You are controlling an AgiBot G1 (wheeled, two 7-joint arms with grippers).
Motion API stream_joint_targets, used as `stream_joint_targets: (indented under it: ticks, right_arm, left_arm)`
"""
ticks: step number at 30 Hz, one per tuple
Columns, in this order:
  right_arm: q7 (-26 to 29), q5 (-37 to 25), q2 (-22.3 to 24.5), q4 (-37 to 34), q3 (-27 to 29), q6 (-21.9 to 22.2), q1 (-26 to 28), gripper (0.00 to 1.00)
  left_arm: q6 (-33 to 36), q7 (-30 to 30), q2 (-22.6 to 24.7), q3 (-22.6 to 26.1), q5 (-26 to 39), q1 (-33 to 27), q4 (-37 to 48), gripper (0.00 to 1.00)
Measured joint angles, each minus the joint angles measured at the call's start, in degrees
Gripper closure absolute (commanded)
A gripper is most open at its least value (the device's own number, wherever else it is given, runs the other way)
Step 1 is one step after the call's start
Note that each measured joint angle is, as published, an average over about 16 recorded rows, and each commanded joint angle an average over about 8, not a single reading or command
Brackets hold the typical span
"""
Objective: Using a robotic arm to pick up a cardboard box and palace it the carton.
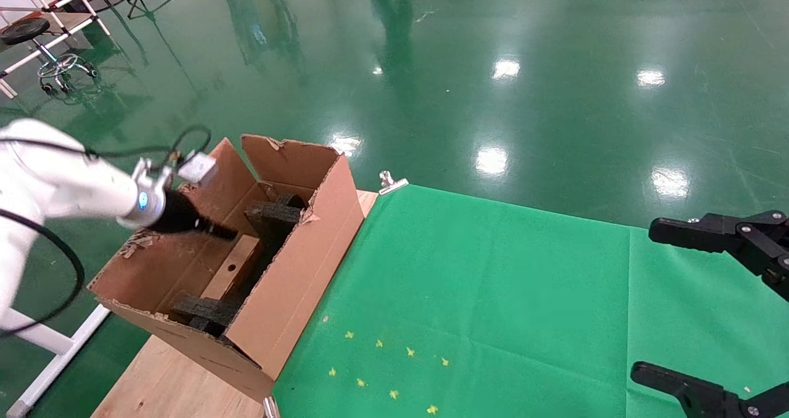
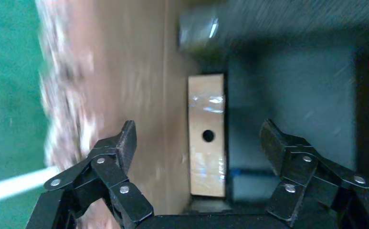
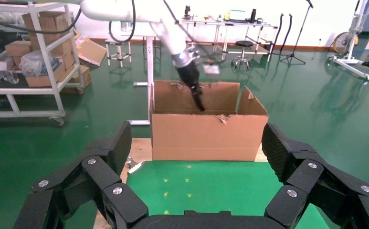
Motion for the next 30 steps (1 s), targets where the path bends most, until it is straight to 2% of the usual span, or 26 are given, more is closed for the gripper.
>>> stream_joint_targets:
  ticks: [4, 9, 15, 19, 25, 30]
  right_arm:
    - [0.0, 0.0, 0.0, 0.0, -0.01, 0.0, 0.0, 0.0]
    - [-0.01, 0.01, 0.0, -0.01, -0.01, 0.0, 0.01, 0.0]
    - [-0.01, 0.02, 0.01, -0.01, -0.02, 0.01, 0.0, 0.0]
    - [-0.01, 0.03, 0.01, -0.02, -0.02, 0.02, 0.0, 0.0]
    - [-0.02, 0.04, 0.02, -0.03, -0.02, 0.03, 0.0, 0.0]
    - [-0.02, 0.05, 0.02, -0.03, -0.03, 0.03, 0.0, 0.0]
  left_arm:
    - [3.93, 1.41, -1.97, -1.23, -2.06, -2.13, -4.37, 0.0]
    - [12.29, 2.45, -5.72, -3.09, -5.81, -4.35, -12.45, 0.0]
    - [23.25, 2.08, -10.3, -4.68, -9.84, -5.77, -22.87, 0.0]
    - [28.0, 1.48, -12.06, -5.14, -11.39, -6.0, -27.18, 0.0]
    - [30.82, 1.71, -13.14, -6.06, -13.1, -5.16, -30.64, 0.0]
    - [30.59, 3.0, -13.16, -7.81, -15.23, -2.98, -32.06, 0.0]
